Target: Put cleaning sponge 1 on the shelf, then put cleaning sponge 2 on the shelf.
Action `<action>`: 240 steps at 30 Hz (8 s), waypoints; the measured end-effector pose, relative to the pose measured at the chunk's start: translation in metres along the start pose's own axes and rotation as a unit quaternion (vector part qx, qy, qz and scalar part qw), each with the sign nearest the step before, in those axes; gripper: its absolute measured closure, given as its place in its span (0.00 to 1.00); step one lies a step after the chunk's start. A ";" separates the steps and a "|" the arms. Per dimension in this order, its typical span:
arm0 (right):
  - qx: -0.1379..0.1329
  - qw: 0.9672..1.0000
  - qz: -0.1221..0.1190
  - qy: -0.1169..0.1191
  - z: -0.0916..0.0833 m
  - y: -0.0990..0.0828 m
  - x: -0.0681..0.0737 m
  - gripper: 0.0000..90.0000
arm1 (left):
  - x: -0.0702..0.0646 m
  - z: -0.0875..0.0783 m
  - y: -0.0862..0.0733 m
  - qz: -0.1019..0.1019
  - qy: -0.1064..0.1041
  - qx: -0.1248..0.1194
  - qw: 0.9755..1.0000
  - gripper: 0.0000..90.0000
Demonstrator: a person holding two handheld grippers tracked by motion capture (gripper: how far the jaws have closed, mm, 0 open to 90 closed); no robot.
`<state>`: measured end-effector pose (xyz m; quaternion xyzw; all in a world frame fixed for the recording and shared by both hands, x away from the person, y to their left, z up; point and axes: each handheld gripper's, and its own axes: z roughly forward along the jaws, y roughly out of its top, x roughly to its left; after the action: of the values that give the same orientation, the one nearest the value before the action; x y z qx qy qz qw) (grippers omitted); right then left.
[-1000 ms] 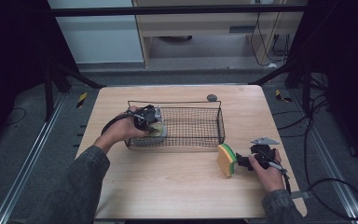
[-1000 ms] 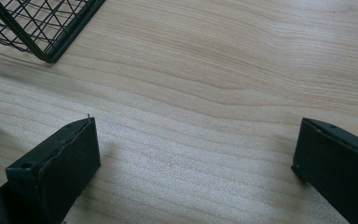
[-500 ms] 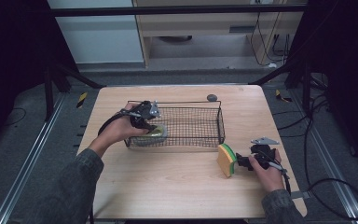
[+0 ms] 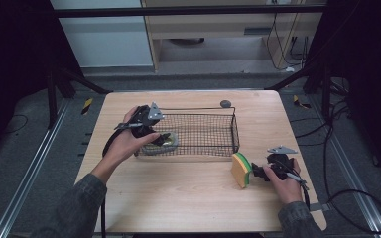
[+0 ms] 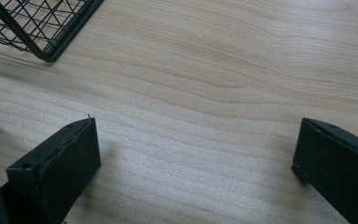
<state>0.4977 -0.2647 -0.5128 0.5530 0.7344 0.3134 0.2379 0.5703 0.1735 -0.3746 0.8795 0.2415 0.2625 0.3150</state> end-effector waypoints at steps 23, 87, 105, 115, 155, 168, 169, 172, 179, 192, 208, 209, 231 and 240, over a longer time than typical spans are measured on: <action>0.100 0.993 -0.051 0.024 -0.075 -0.007 0.031 0.23 | -0.050 -0.008 -0.143 -0.143 0.049 0.034 0.988 0.06; 0.150 0.977 -0.106 0.107 -0.067 0.080 0.077 0.71 | -0.044 0.011 -0.166 -0.217 0.014 0.031 0.976 0.00; 0.066 0.991 -0.103 0.054 -0.091 0.116 0.015 0.71 | -0.043 0.012 -0.166 -0.217 0.014 0.031 0.976 0.00; 0.032 0.992 -0.117 0.041 -0.094 0.162 0.013 0.72 | -0.044 0.012 -0.166 -0.218 0.014 0.031 0.975 0.00; -0.030 0.978 -0.181 0.103 -0.037 0.220 0.065 0.72 | -0.044 0.012 -0.166 -0.220 0.017 0.030 0.975 0.00; -0.026 0.978 -0.163 0.125 -0.002 0.209 0.063 0.72 | -0.044 0.012 -0.166 -0.220 0.017 0.030 0.975 0.00; -0.019 0.978 -0.169 0.123 0.004 0.207 0.066 0.72 | -0.044 0.012 -0.166 -0.221 0.016 0.029 0.975 0.00; -0.017 0.978 -0.170 0.122 0.007 0.206 0.066 0.72 | -0.044 0.012 -0.166 -0.221 0.016 0.029 0.975 0.00; -0.012 0.978 -0.166 0.122 0.012 0.200 0.062 0.72 | -0.044 0.012 -0.166 -0.221 0.016 0.029 0.975 0.00; -0.003 0.979 -0.161 0.126 0.021 0.188 0.056 0.72 | -0.043 0.012 -0.166 -0.218 0.015 0.032 0.975 0.00; 0.008 0.980 -0.156 0.120 0.033 0.180 0.056 0.72 | -0.043 0.012 -0.166 -0.218 0.015 0.031 0.975 0.00; 0.009 0.980 -0.155 0.121 0.034 0.180 0.057 0.72 | -0.043 0.012 -0.166 -0.218 0.015 0.031 0.975 0.00; 0.041 0.979 -0.171 0.103 0.047 0.177 0.067 0.72 | -0.043 0.012 -0.166 -0.218 0.015 0.031 0.975 0.00; 0.071 0.977 -0.180 0.089 0.049 0.182 0.075 0.71 | -0.043 0.012 -0.166 -0.220 0.015 0.029 0.975 0.00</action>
<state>0.6318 -0.1481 -0.4152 0.3972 0.8603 0.2612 0.1841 0.5028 0.2561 -0.5089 0.8096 0.4413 0.1931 0.3353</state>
